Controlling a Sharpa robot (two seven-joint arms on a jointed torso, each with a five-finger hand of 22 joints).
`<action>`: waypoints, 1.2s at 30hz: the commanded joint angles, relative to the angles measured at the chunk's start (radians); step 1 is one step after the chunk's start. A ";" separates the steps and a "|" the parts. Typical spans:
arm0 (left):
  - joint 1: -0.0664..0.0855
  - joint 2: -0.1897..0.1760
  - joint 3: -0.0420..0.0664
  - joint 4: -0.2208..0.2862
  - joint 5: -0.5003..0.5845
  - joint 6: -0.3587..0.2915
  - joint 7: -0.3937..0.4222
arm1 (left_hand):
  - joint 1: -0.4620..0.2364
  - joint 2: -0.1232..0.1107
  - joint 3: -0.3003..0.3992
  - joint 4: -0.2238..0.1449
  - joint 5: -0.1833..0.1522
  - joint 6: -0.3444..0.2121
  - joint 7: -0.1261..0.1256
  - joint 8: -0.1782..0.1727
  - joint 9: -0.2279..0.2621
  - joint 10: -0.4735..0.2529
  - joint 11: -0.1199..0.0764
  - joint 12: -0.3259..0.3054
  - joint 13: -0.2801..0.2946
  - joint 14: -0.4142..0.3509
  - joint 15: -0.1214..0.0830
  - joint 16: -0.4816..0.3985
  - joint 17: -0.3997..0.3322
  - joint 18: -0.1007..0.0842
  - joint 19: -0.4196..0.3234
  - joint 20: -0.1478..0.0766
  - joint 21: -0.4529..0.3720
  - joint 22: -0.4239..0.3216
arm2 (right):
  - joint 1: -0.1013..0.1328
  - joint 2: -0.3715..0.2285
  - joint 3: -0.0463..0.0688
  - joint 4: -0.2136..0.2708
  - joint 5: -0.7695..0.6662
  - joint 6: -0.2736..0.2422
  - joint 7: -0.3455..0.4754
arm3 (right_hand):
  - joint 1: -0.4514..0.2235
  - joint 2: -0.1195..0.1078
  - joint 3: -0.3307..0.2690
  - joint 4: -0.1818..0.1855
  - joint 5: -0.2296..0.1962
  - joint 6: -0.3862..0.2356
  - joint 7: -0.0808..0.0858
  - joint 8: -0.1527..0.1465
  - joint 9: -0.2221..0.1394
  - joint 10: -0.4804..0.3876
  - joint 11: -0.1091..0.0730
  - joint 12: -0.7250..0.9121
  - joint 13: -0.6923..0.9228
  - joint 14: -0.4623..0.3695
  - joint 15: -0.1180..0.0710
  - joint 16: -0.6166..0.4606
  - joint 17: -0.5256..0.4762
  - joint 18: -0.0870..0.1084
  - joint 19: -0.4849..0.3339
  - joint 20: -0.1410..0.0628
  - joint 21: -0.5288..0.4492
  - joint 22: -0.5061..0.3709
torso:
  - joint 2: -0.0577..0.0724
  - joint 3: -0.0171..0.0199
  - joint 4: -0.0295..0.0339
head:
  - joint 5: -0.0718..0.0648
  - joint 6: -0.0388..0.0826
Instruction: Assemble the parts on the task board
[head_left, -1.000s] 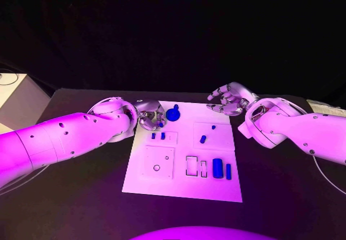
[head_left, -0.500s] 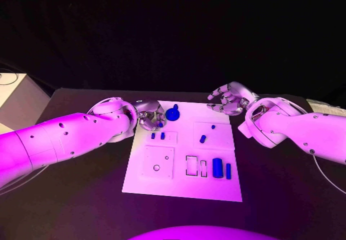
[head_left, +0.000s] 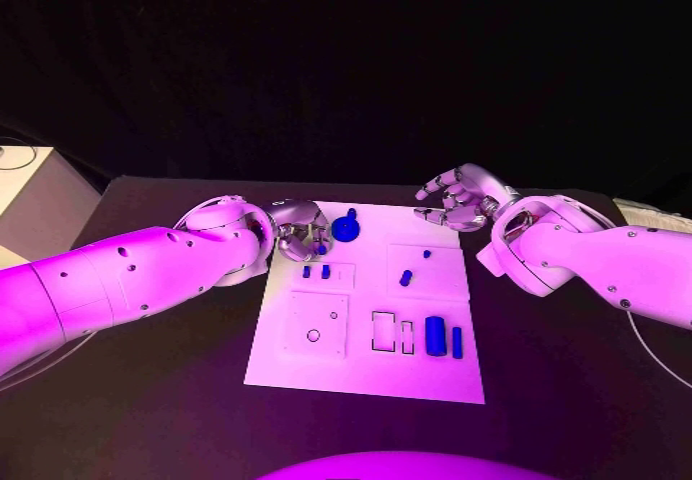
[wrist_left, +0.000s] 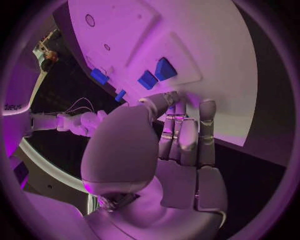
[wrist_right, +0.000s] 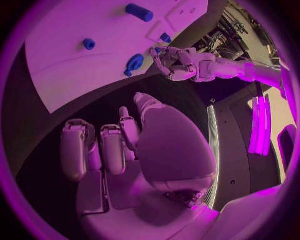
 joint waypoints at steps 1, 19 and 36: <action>-0.005 0.000 -0.003 0.002 0.004 0.013 -0.004 | -0.004 0.001 -0.001 -0.007 0.001 -0.021 0.002 -0.020 -0.011 0.001 0.009 -0.003 0.003 -0.004 0.008 0.005 -0.004 0.005 -0.008 0.000 -0.003 -0.002 | -0.001 -0.001 0.000 0.000 -0.010 0.007 0.007 | -0.003 -0.004 0.003 -0.001 0.004 0.003 -0.002 0.005 -0.001 0.005 0.000 0.003 0.016 0.059 0.000 0.001 0.090 0.005 0.033 -0.001 -0.001 0.157 | -0.001 0.0009 0.0003 | 0.000 -0.001; -0.005 -0.003 -0.003 -0.002 0.007 0.015 -0.016 | -0.002 -0.003 0.001 -0.017 0.001 -0.077 0.011 -0.076 -0.031 -0.004 0.013 0.002 0.014 -0.010 0.012 0.006 -0.010 0.006 -0.015 0.003 -0.003 -0.006 | -0.001 -0.003 0.000 0.001 -0.011 0.006 0.006 | -0.003 -0.005 0.005 -0.001 0.004 0.002 -0.002 0.005 -0.001 0.005 0.000 0.002 0.015 0.059 0.000 0.001 0.089 0.005 0.032 -0.001 -0.002 0.156 | 0.000 0.0009 0.0002 | -0.001 0.000; -0.005 -0.038 0.014 -0.045 0.038 -0.011 -0.016 | 0.010 -0.010 0.024 -0.039 0.008 -0.066 0.026 -0.096 -0.040 -0.074 0.040 -0.024 0.012 -0.109 0.031 -0.044 -0.168 0.016 -0.081 0.012 -0.016 -0.046 | -0.001 -0.016 -0.001 -0.020 -0.008 0.051 0.015 | 0.017 -0.059 0.100 -0.014 0.001 0.002 -0.007 0.011 -0.002 -0.284 -0.007 -0.529 -0.438 0.021 -0.007 -0.100 -0.026 0.039 -0.034 -0.008 -0.181 0.060 | -0.001 0.0003 -0.0003 | -0.005 0.007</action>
